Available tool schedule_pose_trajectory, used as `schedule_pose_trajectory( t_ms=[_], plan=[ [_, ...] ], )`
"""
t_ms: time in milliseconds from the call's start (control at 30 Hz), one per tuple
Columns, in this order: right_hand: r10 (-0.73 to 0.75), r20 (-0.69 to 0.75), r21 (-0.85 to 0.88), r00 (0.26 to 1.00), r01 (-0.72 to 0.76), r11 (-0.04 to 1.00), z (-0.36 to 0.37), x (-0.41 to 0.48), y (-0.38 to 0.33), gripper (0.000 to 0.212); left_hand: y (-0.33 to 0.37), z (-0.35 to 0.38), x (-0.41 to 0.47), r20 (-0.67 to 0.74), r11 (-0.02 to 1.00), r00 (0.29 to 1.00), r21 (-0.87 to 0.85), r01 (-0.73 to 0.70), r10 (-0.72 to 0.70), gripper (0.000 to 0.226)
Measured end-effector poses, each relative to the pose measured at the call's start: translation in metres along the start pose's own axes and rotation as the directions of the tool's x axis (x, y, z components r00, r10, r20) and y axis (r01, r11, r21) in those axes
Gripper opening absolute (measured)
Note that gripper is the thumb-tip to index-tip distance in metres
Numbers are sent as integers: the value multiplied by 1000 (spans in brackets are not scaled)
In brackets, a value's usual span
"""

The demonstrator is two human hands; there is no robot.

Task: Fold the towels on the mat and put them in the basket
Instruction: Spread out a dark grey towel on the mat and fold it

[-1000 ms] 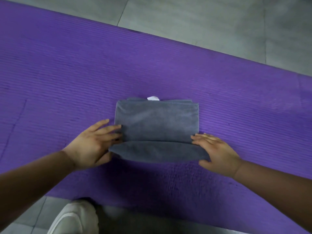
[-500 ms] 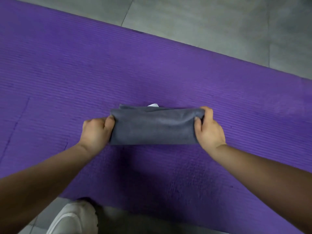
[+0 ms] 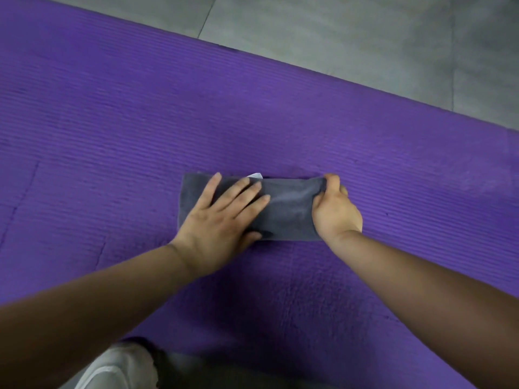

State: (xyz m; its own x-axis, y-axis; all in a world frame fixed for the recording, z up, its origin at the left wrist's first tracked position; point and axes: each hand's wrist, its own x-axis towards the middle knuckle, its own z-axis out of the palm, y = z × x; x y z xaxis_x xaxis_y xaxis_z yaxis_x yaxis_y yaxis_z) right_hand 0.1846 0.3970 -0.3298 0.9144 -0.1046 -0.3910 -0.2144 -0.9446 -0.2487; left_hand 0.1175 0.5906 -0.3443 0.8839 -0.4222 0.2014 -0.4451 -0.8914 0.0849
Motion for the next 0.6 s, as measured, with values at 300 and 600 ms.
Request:
schedule_pose_trajectory(
  t_ms=[300,600],
  plan=[
    [-745,16,-335,667,706,624,-12,12,0,54,-24,21,11,116,997,990,9,-78,77,58],
    [-433,403,-279,806,559,781,-24,26,-28,73,-12,-5,-22,-98,858,963,-483,175,-252,28]
  ],
)
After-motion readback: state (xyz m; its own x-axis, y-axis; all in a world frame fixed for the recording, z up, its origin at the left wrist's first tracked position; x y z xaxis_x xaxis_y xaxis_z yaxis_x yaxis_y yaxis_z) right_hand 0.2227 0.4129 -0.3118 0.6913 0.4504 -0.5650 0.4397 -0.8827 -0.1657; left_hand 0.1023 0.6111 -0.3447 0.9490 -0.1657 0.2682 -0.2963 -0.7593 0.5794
